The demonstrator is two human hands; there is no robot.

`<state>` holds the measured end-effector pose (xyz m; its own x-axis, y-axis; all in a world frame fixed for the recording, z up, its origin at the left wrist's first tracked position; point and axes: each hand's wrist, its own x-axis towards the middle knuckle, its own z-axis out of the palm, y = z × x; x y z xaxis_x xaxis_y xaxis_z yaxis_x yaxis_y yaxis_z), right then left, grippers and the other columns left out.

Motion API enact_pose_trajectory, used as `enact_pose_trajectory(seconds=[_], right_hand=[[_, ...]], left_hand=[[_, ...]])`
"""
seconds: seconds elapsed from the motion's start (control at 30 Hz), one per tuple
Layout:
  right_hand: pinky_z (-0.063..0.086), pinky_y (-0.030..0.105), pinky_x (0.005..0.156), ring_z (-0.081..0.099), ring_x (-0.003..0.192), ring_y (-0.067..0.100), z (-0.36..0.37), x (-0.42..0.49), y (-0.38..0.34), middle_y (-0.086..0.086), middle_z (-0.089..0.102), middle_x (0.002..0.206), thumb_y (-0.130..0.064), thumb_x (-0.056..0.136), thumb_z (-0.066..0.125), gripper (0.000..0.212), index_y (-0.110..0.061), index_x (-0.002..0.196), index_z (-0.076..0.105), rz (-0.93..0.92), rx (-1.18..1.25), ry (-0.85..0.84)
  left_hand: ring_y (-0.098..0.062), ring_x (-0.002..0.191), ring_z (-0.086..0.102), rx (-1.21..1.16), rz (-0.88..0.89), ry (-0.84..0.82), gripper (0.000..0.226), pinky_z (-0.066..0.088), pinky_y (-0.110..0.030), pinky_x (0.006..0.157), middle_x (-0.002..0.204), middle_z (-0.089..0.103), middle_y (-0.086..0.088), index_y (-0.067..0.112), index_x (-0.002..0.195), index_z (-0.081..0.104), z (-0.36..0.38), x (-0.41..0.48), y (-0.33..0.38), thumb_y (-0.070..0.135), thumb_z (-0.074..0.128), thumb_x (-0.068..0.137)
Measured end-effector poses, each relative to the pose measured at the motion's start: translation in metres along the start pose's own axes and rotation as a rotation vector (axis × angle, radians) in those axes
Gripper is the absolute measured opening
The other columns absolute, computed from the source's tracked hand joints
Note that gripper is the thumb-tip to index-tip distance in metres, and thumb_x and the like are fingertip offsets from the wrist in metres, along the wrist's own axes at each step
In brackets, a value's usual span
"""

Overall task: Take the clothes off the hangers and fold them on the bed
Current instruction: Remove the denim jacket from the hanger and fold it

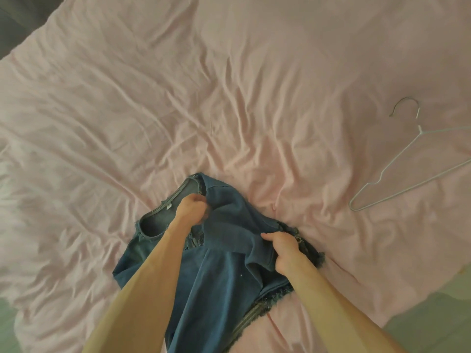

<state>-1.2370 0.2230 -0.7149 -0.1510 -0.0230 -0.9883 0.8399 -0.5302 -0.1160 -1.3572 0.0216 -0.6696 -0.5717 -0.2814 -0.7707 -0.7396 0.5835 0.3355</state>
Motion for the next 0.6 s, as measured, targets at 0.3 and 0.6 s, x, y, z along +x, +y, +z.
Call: enact_pose_trajectory(seconds=[0.3,0.6], right_hand=[[0.054,0.044,0.092,0.065,0.099,0.032,0.006,-0.003,-0.004,0.010,0.071,0.104,-0.029,0.090,0.073,0.032,-0.005,0.109,0.068,-0.276,-0.313,0.133],[0.040,0.031,0.084,0.057,0.104,0.029,0.009,-0.023,0.013,0.008,0.062,0.127,-0.049,0.104,0.040,0.047,-0.014,0.132,0.054,-0.455,-0.557,0.252]], left_hand=[[-0.030,0.096,0.062,0.129,0.235,0.082,0.042,0.049,-0.040,0.082,0.098,0.064,-0.007,0.008,0.105,0.061,0.018,0.012,0.021,0.047,0.045,0.102],[-0.025,0.083,0.060,0.079,0.299,0.002,0.037,0.043,-0.025,0.068,0.088,0.059,-0.007,0.008,0.120,0.061,0.027,0.031,0.042,0.035,0.042,0.105]])
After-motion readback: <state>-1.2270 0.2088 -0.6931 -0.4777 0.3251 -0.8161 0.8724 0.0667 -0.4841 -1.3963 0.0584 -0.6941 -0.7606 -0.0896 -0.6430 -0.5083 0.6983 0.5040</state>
